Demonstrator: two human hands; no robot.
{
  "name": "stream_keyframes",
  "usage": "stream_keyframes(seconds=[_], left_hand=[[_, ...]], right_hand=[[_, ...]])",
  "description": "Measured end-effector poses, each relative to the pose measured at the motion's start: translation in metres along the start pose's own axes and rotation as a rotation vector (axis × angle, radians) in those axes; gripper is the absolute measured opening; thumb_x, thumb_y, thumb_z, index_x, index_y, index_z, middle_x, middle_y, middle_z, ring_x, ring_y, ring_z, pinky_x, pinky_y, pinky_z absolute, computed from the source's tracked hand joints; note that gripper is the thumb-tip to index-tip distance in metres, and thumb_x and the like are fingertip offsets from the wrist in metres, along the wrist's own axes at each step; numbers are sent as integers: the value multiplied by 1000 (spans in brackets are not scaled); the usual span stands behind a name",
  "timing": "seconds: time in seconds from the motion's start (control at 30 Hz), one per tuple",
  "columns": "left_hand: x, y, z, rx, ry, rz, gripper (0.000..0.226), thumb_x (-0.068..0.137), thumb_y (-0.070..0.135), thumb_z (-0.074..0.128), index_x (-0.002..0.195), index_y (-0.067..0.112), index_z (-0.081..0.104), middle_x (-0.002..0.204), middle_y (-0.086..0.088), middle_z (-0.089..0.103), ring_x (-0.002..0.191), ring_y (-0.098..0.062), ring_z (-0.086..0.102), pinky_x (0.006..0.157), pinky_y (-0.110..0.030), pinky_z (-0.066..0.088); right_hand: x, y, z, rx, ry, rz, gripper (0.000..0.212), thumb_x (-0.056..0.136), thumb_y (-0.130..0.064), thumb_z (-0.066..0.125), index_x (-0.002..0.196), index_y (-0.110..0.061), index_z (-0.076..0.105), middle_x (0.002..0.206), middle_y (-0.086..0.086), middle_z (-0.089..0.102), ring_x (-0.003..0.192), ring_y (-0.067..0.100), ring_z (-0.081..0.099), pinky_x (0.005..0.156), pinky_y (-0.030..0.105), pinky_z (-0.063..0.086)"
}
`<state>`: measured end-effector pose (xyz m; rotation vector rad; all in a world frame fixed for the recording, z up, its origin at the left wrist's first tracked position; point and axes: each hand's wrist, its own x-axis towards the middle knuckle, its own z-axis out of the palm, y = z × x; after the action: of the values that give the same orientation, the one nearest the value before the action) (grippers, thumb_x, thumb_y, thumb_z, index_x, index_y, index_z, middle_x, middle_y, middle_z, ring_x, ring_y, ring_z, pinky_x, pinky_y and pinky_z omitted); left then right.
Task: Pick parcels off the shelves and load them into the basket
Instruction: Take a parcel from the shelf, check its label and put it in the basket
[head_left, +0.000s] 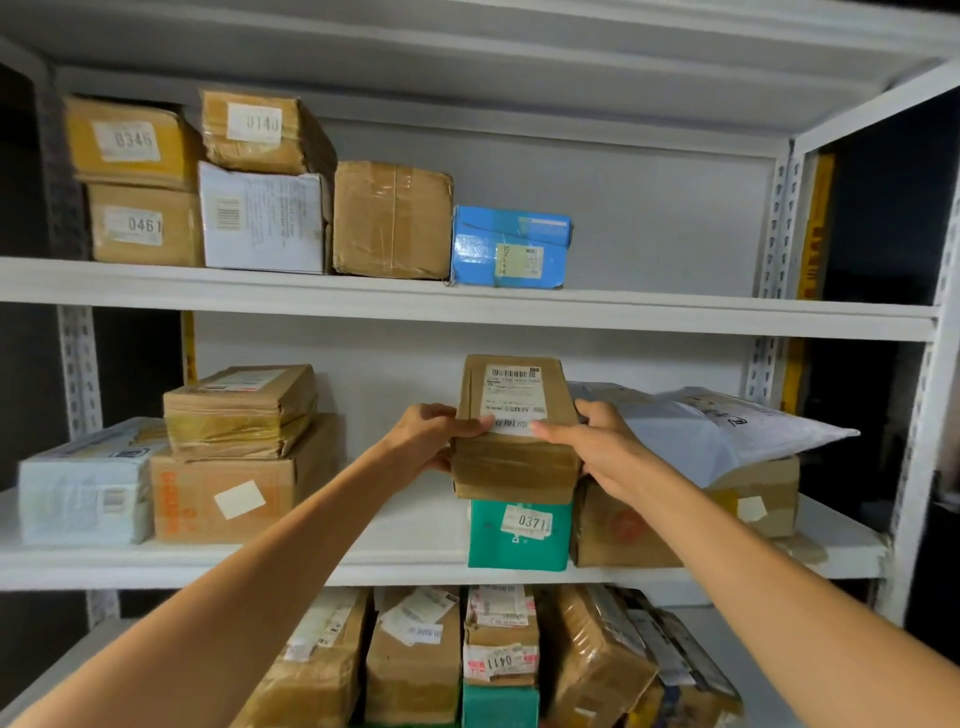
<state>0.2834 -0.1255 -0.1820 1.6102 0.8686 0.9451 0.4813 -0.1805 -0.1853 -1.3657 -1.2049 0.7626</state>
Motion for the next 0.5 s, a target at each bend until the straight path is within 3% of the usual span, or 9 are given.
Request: stream_keyframes(seconds=[0.1,0.2,0.3,0.4,0.5], left_hand=[[-11,-11,-2,-12,2,42,80,62,30,82,131,10,47,112,-13,66,99,-29,67,90,-46,54],[-21,-19,0,18,6,122,86,62,23,81,138,15,41,109,-14,67,99,-28,67,91,-48,53],[-30,-26,4,-37,24,156,101,54,20,85,142,16,36,113,-13,66,103,-27,66,92,-50,52],[-39,-32,5,-141,32,134,117,50,12,84,149,20,24,121,-16,61,109,-29,62,96,-52,48],[-44,-40,6,-154,-10,173,106,61,-1,81,150,21,27,114,-12,67,105,-27,65,88,-46,55]], right_hand=[[-9,10,0,49,-68,-24,75,68,-18,82,135,-21,49,122,2,64,112,22,60,99,49,48],[-16,16,-4,112,-105,-46,101,58,-14,84,146,-28,37,130,2,60,120,23,55,105,50,43],[-24,17,-7,81,-112,-68,105,69,6,77,152,-32,24,141,4,50,128,22,48,110,46,39],[-40,17,-3,0,-81,-132,105,72,13,72,152,-33,20,144,1,45,131,21,43,109,42,39],[-53,23,2,-23,-69,-197,102,74,13,70,150,-38,24,142,-3,47,127,16,45,105,45,43]])
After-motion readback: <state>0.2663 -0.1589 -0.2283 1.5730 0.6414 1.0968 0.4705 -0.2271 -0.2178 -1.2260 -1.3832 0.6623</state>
